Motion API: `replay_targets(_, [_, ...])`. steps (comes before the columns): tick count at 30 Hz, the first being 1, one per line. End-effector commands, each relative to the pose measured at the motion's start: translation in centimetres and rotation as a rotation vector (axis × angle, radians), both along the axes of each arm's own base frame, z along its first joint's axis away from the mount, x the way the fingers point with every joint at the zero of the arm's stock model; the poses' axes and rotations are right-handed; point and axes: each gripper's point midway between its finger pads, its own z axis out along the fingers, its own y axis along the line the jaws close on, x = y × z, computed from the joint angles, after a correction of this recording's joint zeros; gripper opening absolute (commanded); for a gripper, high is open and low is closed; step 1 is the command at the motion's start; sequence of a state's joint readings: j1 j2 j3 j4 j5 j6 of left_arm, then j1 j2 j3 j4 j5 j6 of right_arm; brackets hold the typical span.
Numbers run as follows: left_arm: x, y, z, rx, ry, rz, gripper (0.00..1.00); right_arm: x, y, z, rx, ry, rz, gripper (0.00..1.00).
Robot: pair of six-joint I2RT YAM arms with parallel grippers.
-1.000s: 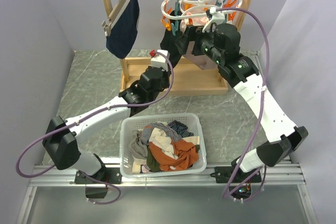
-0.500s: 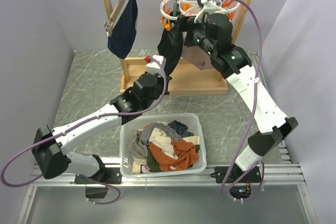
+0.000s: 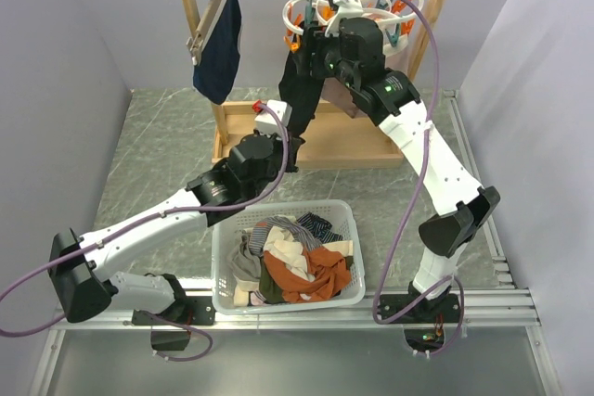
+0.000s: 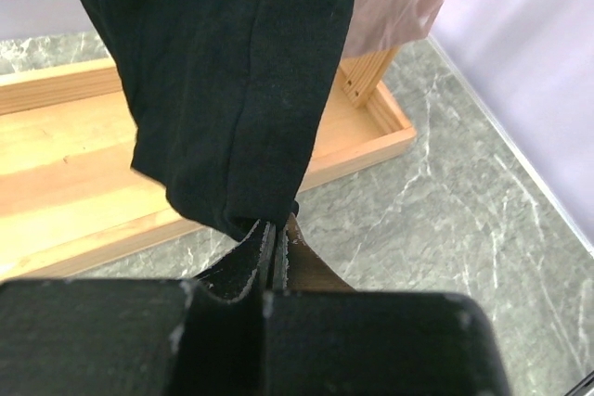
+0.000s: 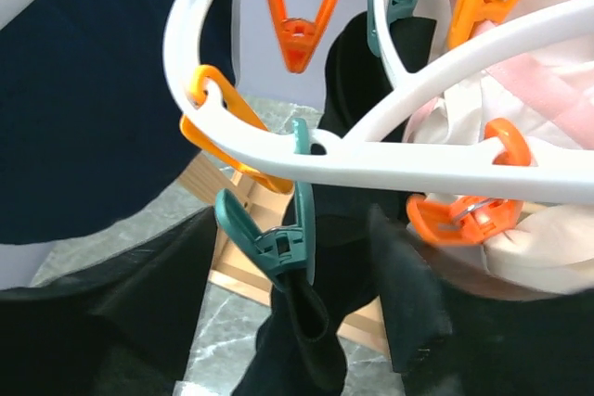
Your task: Remove the underwear clipped to the hanger
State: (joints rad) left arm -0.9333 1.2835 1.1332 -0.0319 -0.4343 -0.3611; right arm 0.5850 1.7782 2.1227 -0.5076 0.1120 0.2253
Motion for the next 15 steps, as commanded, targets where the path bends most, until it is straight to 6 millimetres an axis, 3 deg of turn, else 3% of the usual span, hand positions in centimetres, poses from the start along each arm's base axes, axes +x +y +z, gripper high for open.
replay_targets(1, [-0.6, 0.4, 1.7, -0.037, -0.022, -0.003, 0.01, -0.6, 0.4, 3.4, 0.044, -0.077, 0.036, 0.68])
replay_targets(7, [-0.9, 0.3, 1.2, -0.028, -0.01, -0.009, 0.01, -0.6, 0.5, 5.0, 0.075, -0.109, 0.038, 0.35])
replay_targets(12, [-1.0, 0.5, 2.0, -0.039, -0.024, 0.0, 0.01, -0.2, 0.7, 4.7, 0.063, -0.091, 0.033, 0.04])
replay_targets(15, [-0.9, 0.7, 2.5, -0.039, -0.031, 0.01, 0.01, -0.3, 0.6, 4.8, 0.074, -0.087, 0.032, 0.0])
